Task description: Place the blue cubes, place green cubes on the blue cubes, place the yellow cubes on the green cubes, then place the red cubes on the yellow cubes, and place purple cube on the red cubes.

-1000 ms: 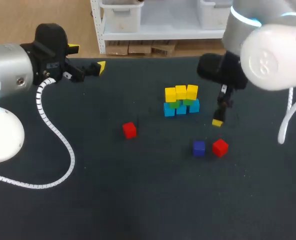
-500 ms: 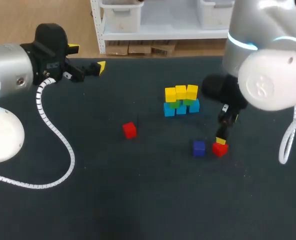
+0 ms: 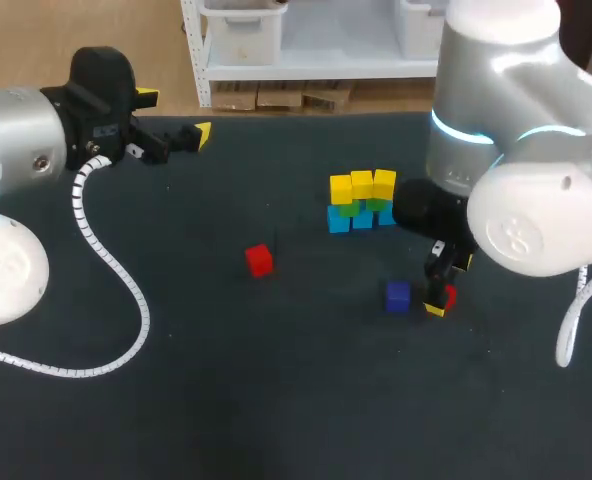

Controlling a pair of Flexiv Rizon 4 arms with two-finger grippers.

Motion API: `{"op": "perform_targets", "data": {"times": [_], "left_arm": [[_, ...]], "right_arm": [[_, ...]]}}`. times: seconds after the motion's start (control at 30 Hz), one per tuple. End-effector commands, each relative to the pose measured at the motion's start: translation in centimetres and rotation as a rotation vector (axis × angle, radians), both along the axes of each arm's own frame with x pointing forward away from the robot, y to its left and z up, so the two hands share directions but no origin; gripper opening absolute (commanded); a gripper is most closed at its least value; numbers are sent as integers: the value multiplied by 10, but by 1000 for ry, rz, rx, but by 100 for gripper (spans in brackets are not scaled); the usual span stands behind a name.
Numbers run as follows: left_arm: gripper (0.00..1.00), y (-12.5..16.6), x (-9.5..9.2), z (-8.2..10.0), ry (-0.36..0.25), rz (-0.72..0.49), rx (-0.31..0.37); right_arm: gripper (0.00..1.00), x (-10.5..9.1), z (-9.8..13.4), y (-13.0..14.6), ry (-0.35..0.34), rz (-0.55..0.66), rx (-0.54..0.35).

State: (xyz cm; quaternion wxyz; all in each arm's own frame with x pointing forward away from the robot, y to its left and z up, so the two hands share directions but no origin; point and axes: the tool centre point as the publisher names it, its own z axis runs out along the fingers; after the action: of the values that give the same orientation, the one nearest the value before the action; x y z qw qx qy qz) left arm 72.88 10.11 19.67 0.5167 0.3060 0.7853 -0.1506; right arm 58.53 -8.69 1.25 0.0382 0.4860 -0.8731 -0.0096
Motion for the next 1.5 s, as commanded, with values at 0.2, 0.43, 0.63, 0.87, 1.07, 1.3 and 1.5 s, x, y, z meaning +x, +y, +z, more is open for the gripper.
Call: {"op": "perform_targets", "data": {"times": [0.2,0.43,0.63,0.87,1.07,1.3,1.5], "left_arm": [[100,3,1,-1,-4,-9,-6],[100,3,1,-1,-4,-9,-6],[100,3,1,-1,-4,-9,-6],[100,3,1,-1,-4,-9,-6],[100,3,1,-1,-4,-9,-6],[100,3,1,-1,-4,-9,-6],[100,3,1,-1,-4,-9,-6]], "right_arm": [[50,2,-14,5,2,-6,47],[33,2,-19,5,7,-3,37],[0,4,-7,2,-13,25,31],[0,8,36,0,-19,306,155],[0,25,84,-9,-92,446,139],[0,62,117,-9,-152,525,106],[0,91,128,12,-181,574,93]]}}
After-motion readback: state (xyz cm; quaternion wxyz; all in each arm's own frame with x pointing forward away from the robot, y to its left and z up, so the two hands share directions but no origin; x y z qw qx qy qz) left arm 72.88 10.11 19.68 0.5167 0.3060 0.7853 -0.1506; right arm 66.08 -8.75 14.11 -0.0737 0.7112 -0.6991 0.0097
